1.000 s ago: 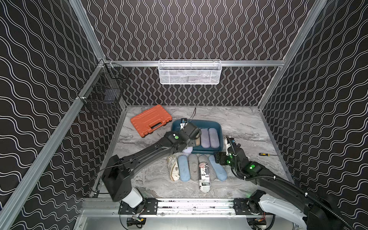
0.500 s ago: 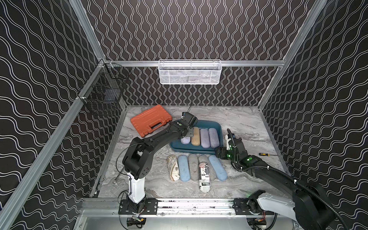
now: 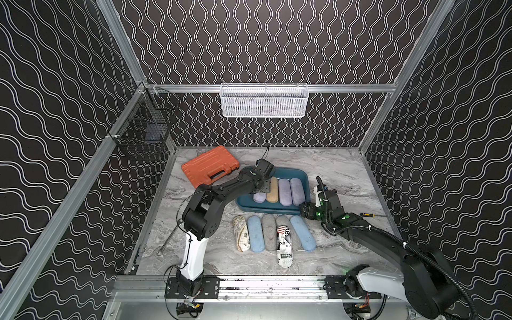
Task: Put the glasses cases into the storage boxes
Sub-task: Place the glasses case in the storage box.
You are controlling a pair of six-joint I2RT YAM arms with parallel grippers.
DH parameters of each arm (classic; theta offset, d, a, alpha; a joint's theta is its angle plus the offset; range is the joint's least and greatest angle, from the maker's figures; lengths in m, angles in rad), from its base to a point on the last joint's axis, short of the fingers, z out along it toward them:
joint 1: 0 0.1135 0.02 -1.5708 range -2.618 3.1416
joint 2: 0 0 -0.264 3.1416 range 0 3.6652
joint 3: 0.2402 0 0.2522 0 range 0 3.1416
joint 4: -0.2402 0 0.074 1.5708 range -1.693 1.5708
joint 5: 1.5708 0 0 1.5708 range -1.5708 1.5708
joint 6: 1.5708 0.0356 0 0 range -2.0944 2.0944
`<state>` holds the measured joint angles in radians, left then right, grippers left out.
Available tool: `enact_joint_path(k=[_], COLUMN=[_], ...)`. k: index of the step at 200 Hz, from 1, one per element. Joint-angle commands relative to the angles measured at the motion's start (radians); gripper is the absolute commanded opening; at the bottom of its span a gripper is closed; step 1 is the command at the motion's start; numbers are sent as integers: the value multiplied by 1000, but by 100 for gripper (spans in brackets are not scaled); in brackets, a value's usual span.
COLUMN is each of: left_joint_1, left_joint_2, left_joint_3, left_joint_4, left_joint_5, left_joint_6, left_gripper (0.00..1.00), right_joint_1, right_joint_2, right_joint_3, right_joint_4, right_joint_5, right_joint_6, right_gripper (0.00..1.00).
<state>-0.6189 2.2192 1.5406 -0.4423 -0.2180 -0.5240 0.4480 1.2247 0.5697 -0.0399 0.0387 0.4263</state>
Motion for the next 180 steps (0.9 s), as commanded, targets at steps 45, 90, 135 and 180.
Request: enact_joint_path(k=[45, 90, 135, 180], left_joint_1=[8, 20, 38, 51], left_joint_2=[32, 36, 28, 9], left_joint_3=[-3, -19, -43, -87], left_joint_4=[63, 82, 111, 183], left_joint_5=[23, 44, 72, 143], left_joint_6=[-16, -29, -40, -53], left_gripper=[65, 65, 74, 81], right_joint_1=[-5, -6, -5, -6], right_joint_2=[30, 48, 70, 81], right_joint_3=[26, 46, 60, 75], right_joint_4=[26, 21, 25, 21], right_joint_5=[-28, -37, -54, -59], right_joint_6=[-4, -9, -8, -10], right_gripper=[83, 83, 83, 83])
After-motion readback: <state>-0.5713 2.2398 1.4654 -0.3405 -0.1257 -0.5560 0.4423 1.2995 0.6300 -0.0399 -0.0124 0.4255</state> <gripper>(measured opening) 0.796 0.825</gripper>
